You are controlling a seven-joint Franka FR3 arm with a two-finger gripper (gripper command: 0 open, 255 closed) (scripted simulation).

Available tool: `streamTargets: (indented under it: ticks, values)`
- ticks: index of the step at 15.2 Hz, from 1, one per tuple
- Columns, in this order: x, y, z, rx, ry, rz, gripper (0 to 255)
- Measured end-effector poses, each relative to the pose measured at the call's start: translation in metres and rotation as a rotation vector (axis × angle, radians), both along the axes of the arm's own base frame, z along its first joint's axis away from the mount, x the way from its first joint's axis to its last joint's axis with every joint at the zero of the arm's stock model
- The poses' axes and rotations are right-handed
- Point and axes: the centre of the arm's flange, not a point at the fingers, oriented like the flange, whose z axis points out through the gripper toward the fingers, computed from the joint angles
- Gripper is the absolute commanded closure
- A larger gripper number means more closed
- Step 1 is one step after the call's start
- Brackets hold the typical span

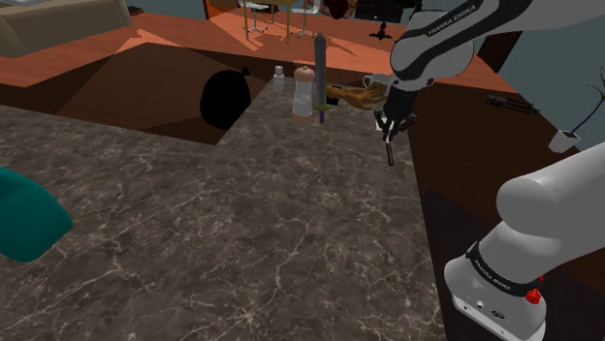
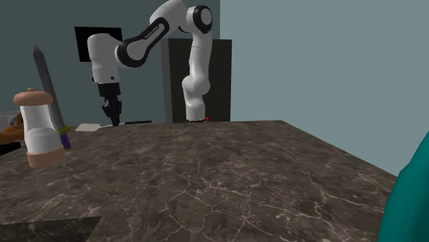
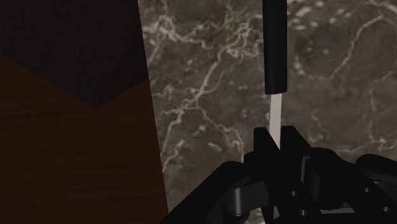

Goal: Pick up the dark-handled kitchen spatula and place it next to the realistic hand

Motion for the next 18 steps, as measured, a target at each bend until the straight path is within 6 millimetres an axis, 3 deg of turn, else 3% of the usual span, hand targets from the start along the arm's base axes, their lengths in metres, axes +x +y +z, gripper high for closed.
streamTargets:
  ticks: [4,5,11,15,18]
  values:
    - [0.0,0.0,-0.001,0.0,0.0,0.0,255]
    - [0.0,0.0,-0.001,0.0,0.0,0.0,0]
    - [0.0,0.0,-0.001,0.0,0.0,0.0,0]
    - [0.004,-0.003,0.038,-0.001,-0.002,0.0,0]
    - [0.002,-0.002,0.048,0.0,-0.001,0.0,0]
